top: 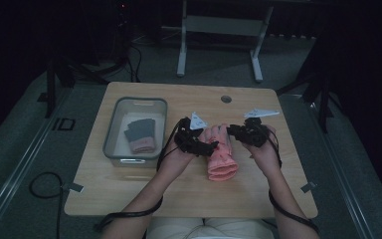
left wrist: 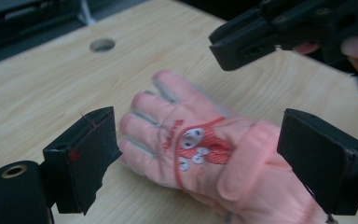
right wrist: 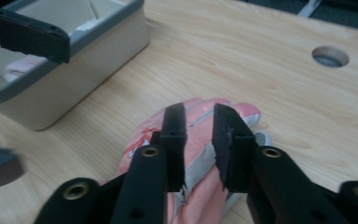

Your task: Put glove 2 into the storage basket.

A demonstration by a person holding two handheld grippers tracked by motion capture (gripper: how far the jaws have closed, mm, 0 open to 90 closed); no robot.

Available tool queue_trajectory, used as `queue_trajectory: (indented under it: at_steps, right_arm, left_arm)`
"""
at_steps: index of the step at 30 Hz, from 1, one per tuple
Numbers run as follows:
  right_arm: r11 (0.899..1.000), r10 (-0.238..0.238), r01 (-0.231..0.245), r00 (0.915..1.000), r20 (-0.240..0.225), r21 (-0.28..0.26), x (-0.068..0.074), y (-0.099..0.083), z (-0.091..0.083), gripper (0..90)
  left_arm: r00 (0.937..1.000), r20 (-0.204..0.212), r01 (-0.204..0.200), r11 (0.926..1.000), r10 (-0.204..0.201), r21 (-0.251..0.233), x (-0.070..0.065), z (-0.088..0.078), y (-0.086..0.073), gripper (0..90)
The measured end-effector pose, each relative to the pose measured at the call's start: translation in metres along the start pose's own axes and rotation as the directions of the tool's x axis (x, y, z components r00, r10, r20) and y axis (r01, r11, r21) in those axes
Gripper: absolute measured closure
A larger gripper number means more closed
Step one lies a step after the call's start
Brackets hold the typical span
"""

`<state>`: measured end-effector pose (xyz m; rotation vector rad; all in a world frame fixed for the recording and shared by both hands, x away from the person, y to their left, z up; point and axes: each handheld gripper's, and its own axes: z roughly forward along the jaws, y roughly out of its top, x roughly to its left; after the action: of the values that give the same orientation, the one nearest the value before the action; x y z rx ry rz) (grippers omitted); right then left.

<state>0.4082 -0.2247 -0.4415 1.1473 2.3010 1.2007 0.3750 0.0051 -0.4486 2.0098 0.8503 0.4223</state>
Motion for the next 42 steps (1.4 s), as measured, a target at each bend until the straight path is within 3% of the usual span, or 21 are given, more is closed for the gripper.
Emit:
queue_trajectory:
  at_steps: [2, 4, 8, 10, 12, 16, 18, 20, 22, 24, 25, 26, 27, 28, 29, 30, 31, 34, 39, 42]
  right_arm:
    - [1.000, 0.009, -0.009, 0.9999, 0.008, 0.003, 0.000, -0.001, 0.007, 66.4]
    - [1.000, 0.012, -0.012, 0.9998, 0.013, 0.007, 0.002, -0.004, 0.014, 60.6]
    - [0.998, 0.015, -0.017, 0.9992, 0.037, 0.067, 0.002, -0.016, 0.029, 50.0]
    - [0.992, 0.006, -0.010, 0.9995, 0.030, 0.129, 0.004, -0.025, 0.037, 45.1]
    - [0.983, -0.010, 0.000, 0.9983, 0.057, 0.184, 0.002, -0.035, 0.045, 44.4]
    - [0.976, 0.095, -0.096, 0.9954, 0.012, 0.195, -0.016, -0.049, 0.051, 39.6]
    - [0.969, 0.137, -0.130, 0.9904, -0.019, 0.209, -0.023, -0.053, 0.052, 39.5]
    - [0.968, 0.140, -0.129, 0.9895, -0.036, 0.217, -0.024, -0.055, 0.053, 43.9]
    - [0.966, 0.120, -0.107, 0.9917, -0.044, 0.234, -0.021, -0.054, 0.054, 49.0]
    - [0.965, 0.104, -0.092, 0.9937, -0.039, 0.245, -0.019, -0.053, 0.055, 52.1]
    - [0.965, 0.104, -0.091, 0.9938, -0.040, 0.247, -0.019, -0.053, 0.056, 52.8]
    - [0.964, 0.105, -0.092, 0.9936, -0.041, 0.248, -0.019, -0.053, 0.056, 53.4]
    - [0.965, 0.108, -0.094, 0.9931, -0.045, 0.245, -0.019, -0.054, 0.057, 53.9]
    - [0.966, 0.112, -0.099, 0.9927, -0.044, 0.240, -0.018, -0.055, 0.057, 54.7]
    - [0.967, 0.116, -0.102, 0.9923, -0.044, 0.233, -0.018, -0.056, 0.058, 56.2]
    - [0.968, 0.117, -0.105, 0.9924, -0.038, 0.230, -0.017, -0.056, 0.057, 57.3]
    - [0.969, 0.116, -0.106, 0.9926, -0.035, 0.224, -0.016, -0.056, 0.057, 59.0]
    - [0.972, 0.121, -0.111, 0.9922, -0.031, 0.209, -0.013, -0.056, 0.054, 62.3]
    - [0.972, 0.163, -0.152, 0.9852, -0.051, 0.177, -0.017, -0.059, 0.047, 65.3]
    - [0.975, 0.162, -0.153, 0.9858, -0.045, 0.162, -0.014, -0.056, 0.039, 66.7]
  left_arm:
    - [0.9997, -0.022, 0.013, 0.9997, -0.012, 0.020, 0.004, 0.006, -0.002, 13.7]
    - [0.9990, -0.013, 0.043, 0.9981, -0.043, 0.045, 0.008, 0.012, -0.006, 14.4]
    - [0.9972, -0.009, 0.074, 0.9867, -0.074, 0.145, 0.011, 0.030, -0.014, 14.5]
    - [0.9919, 0.020, 0.119, 0.9734, -0.126, 0.196, 0.016, 0.040, -0.018, 14.5]
    - [0.9914, -0.001, 0.127, 0.9631, -0.131, 0.237, 0.018, 0.048, -0.022, 14.5]
    - [0.9834, 0.019, 0.166, 0.9376, -0.180, 0.306, 0.024, 0.065, -0.033, 14.5]
    - [0.9714, 0.048, 0.205, 0.9232, -0.232, 0.325, 0.027, 0.073, -0.039, 14.5]
    - [0.9652, 0.053, 0.227, 0.9202, -0.256, 0.319, 0.029, 0.077, -0.043, 14.6]
    - [0.9532, 0.068, 0.258, 0.9104, -0.295, 0.323, 0.032, 0.082, -0.046, 15.7]
    - [0.9237, 0.127, 0.304, 0.8936, -0.361, 0.330, 0.037, 0.087, -0.051, 24.3]
    - [0.9103, 0.162, 0.313, 0.8898, -0.381, 0.332, 0.040, 0.090, -0.053, 28.7]
    - [0.8889, 0.205, 0.327, 0.8807, -0.410, 0.343, 0.043, 0.093, -0.055, 35.8]
    - [0.8759, 0.226, 0.334, 0.8741, -0.426, 0.352, 0.045, 0.094, -0.057, 41.3]
    - [0.8652, 0.249, 0.337, 0.8725, -0.435, 0.354, 0.046, 0.095, -0.057, 45.4]
    - [0.8590, 0.260, 0.340, 0.8715, -0.441, 0.353, 0.046, 0.095, -0.057, 52.8]
    - [0.8598, 0.263, 0.336, 0.8724, -0.438, 0.355, 0.045, 0.095, -0.056, 55.9]
    - [0.8667, 0.260, 0.325, 0.8774, -0.426, 0.353, 0.044, 0.093, -0.055, 60.9]
    - [0.8944, 0.240, 0.284, 0.8939, -0.377, 0.347, 0.037, 0.089, -0.046, 72.5]
    - [0.9031, 0.230, 0.274, 0.8986, -0.363, 0.343, 0.030, 0.083, -0.036, 77.5]
    - [0.9194, 0.221, 0.242, 0.9103, -0.326, 0.336, 0.025, 0.077, -0.028, 78.1]
